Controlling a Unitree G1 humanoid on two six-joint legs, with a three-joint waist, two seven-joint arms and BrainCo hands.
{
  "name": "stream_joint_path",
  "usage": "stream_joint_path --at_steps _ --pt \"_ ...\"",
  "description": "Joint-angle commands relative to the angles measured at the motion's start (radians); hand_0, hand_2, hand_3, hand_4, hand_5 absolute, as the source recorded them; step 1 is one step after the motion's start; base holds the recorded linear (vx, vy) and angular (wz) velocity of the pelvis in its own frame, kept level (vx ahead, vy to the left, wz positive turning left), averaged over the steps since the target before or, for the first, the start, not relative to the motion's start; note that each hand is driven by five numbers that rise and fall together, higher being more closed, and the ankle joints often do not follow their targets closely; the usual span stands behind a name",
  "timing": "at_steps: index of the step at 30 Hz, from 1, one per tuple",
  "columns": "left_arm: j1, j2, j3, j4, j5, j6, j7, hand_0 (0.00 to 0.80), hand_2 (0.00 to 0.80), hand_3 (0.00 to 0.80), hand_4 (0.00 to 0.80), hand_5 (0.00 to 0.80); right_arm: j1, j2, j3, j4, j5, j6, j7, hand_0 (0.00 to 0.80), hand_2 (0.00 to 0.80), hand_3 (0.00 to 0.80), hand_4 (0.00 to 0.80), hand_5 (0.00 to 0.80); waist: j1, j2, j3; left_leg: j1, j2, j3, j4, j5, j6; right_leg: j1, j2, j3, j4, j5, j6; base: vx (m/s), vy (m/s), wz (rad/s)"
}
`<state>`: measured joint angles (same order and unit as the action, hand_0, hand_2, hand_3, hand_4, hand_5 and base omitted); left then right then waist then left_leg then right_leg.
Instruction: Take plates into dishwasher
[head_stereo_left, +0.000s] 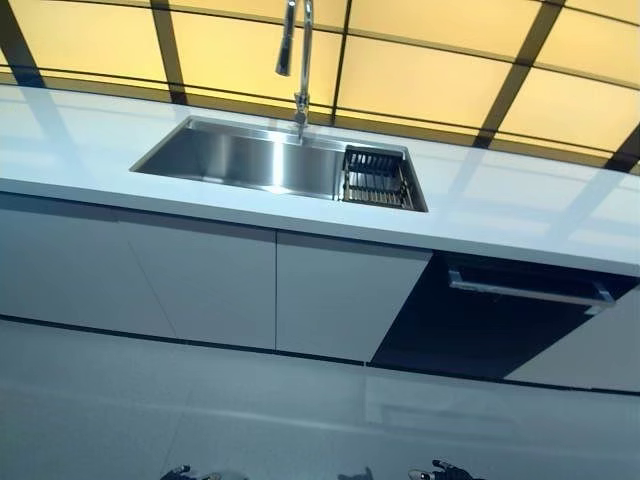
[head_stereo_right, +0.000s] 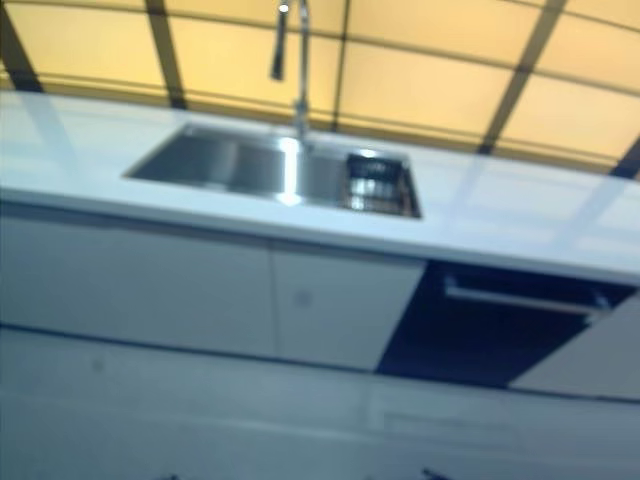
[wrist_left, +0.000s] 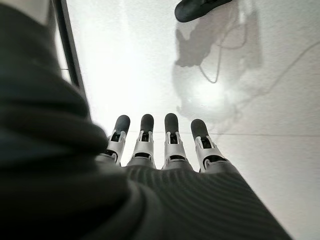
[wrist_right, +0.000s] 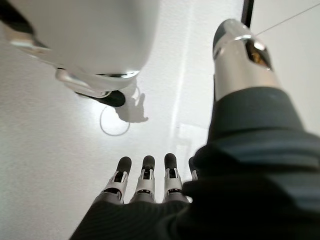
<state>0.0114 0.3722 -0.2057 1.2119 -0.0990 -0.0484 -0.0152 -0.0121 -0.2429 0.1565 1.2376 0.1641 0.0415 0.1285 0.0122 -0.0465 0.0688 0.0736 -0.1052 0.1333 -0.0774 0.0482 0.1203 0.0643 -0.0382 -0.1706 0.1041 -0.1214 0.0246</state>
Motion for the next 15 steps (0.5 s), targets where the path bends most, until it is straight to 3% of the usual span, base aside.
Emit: stream_joint_path --at_steps 1,5,10,15 --pt "-0.070 -0.059 0.000 -0.025 0.006 -0.037 0.006 0.000 0.000 0.000 0.000 0.000 -0.053 -0.073 0.017 0.014 -0.017 0.015 -0.015 0.000 0.000 0.000 0.000 0.000 0.009 0.021 0.030 0.019 0.065 -0.092 0.037 -0.114 -0.071 0.064 0.056 0.012 -0.098 0.014 -0.044 -0.106 -0.075 0.24" --pt "-0.072 -0.068 -0.004 -0.038 0.008 -0.047 0.001 0.000 0.000 0.000 0.000 0.000 -0.051 -0.093 -0.007 0.030 -0.001 0.033 -0.034 0.000 0.000 0.000 0.000 0.000 0.011 0.007 0.030 -0.003 0.091 -0.099 0.106 -0.124 -0.085 0.076 0.041 0.003 -0.122 0.026 -0.057 -0.082 0.006 0.20" --pt "-0.057 -0.076 0.004 -0.022 0.011 -0.046 0.017 0.000 0.000 0.000 0.000 0.000 -0.049 -0.103 -0.023 0.053 -0.012 0.023 -0.029 0.000 0.000 0.000 0.000 0.000 0.018 -0.014 0.036 -0.038 0.129 -0.114 0.206 -0.140 -0.086 0.069 0.017 0.022 -0.121 0.043 -0.064 -0.035 0.193 0.04" --pt "-0.057 -0.072 0.019 0.023 0.014 -0.077 0.011 0.000 0.000 0.000 0.000 0.000 -0.054 -0.111 -0.047 0.065 -0.014 0.006 -0.029 0.000 0.000 0.000 0.000 0.000 0.016 -0.018 0.050 -0.014 0.229 -0.093 0.224 -0.109 -0.088 0.051 -0.027 0.042 -0.077 0.040 -0.057 0.033 0.546 -0.01"
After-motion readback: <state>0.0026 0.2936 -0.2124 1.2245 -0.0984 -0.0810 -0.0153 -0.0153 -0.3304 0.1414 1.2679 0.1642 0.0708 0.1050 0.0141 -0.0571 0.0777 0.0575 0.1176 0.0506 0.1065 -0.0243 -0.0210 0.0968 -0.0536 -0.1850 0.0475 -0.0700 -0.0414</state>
